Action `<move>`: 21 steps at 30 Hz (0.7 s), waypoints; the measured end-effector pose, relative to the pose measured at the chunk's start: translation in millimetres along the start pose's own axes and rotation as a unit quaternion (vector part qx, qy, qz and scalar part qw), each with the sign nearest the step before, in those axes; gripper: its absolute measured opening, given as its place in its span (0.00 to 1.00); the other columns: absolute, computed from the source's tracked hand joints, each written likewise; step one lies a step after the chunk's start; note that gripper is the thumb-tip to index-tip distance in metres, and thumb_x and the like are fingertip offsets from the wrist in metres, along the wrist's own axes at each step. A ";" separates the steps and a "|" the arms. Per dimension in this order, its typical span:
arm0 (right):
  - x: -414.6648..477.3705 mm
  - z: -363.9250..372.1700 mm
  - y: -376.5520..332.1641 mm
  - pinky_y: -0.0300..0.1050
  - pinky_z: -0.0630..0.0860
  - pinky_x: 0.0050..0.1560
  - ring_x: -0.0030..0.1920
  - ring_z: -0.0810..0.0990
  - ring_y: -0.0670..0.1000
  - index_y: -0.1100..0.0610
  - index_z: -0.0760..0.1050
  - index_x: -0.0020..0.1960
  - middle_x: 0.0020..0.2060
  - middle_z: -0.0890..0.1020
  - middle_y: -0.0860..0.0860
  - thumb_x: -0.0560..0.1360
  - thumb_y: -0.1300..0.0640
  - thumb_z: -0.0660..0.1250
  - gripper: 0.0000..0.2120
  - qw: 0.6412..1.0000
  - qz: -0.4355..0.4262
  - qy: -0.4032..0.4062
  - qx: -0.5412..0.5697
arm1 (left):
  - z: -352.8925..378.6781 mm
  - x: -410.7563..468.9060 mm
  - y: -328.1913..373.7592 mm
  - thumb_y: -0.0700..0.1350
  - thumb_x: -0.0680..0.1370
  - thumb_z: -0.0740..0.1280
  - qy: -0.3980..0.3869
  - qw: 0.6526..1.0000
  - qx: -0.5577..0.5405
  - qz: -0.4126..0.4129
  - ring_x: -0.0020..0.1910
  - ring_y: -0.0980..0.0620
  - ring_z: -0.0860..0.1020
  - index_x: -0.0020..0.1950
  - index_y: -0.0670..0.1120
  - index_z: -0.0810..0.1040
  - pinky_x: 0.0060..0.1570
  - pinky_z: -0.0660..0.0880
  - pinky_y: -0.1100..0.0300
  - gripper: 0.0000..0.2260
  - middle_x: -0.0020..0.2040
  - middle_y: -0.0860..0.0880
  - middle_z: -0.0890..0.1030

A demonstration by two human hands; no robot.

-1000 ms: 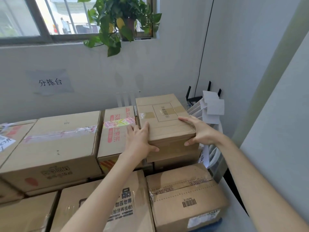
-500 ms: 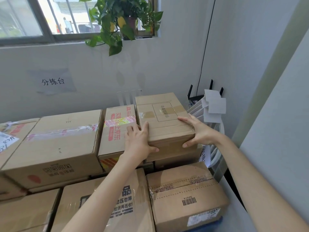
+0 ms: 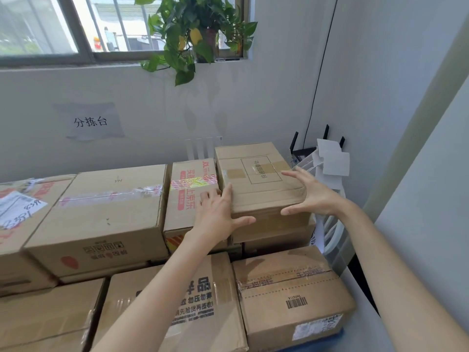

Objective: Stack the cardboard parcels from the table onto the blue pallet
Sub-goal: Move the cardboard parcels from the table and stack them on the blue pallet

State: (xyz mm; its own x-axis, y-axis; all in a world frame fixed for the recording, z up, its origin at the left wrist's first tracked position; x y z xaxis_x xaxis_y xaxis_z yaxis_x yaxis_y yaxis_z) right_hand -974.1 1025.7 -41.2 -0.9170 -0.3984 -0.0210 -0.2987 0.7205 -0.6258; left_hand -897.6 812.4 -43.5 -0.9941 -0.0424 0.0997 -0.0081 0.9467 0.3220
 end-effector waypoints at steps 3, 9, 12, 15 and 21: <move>1.2 -2.9 -26.6 0.58 0.55 0.74 0.77 0.53 0.50 0.37 0.59 0.73 0.78 0.52 0.45 0.59 0.36 0.76 0.47 0.999 -0.024 0.007 0.025 | -19.2 -4.4 -11.8 0.64 0.75 0.63 0.019 0.999 -0.041 0.005 0.71 0.45 0.59 0.77 0.51 0.53 0.69 0.60 0.47 0.36 0.72 0.46 0.65; 10.9 22.1 -108.8 0.56 0.59 0.71 0.75 0.58 0.50 0.41 0.61 0.74 0.76 0.59 0.45 0.67 0.35 0.69 0.38 0.997 -0.073 0.035 0.013 | -66.9 -17.5 -72.3 0.59 0.79 0.60 0.075 0.994 -0.069 -0.027 0.72 0.46 0.62 0.75 0.53 0.61 0.69 0.62 0.44 0.26 0.72 0.49 0.68; 23.2 50.7 -157.2 0.54 0.62 0.69 0.74 0.60 0.52 0.43 0.61 0.74 0.75 0.62 0.46 0.71 0.38 0.69 0.35 0.994 -0.095 0.050 0.015 | -98.9 -38.0 -116.3 0.58 0.79 0.61 0.108 0.991 -0.061 -0.051 0.70 0.47 0.64 0.74 0.51 0.63 0.68 0.63 0.46 0.25 0.71 0.50 0.70; 36.2 89.6 -213.0 0.49 0.64 0.64 0.72 0.65 0.51 0.43 0.62 0.73 0.73 0.65 0.46 0.71 0.37 0.69 0.35 0.988 -0.136 0.062 0.024 | -131.5 -68.8 -171.5 0.56 0.79 0.62 0.130 0.987 -0.055 -0.077 0.70 0.48 0.65 0.74 0.50 0.64 0.69 0.62 0.46 0.25 0.70 0.49 0.71; 31.5 187.5 -346.5 0.42 0.61 0.61 0.72 0.64 0.48 0.44 0.64 0.72 0.72 0.66 0.45 0.74 0.43 0.68 0.29 0.976 -0.198 0.030 0.084 | -191.7 -155.8 -305.2 0.54 0.76 0.67 0.144 0.977 -0.049 -0.147 0.70 0.47 0.66 0.72 0.50 0.67 0.67 0.64 0.47 0.26 0.69 0.50 0.72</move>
State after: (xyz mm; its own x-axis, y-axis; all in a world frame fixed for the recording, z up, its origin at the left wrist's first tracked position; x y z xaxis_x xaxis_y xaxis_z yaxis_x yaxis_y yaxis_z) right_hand -849.9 657.1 28.8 -0.7542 -0.5889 0.2904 -0.5891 0.4115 -0.6954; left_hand -719.5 468.8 23.2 -0.8784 -0.4096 0.2463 -0.2643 0.8456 0.4638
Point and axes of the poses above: each hand's wrist, its own x-axis towards the middle knuckle, its own z-axis out of the palm, y = z × x, the point moved 8 cm from there along x, towards the middle knuckle
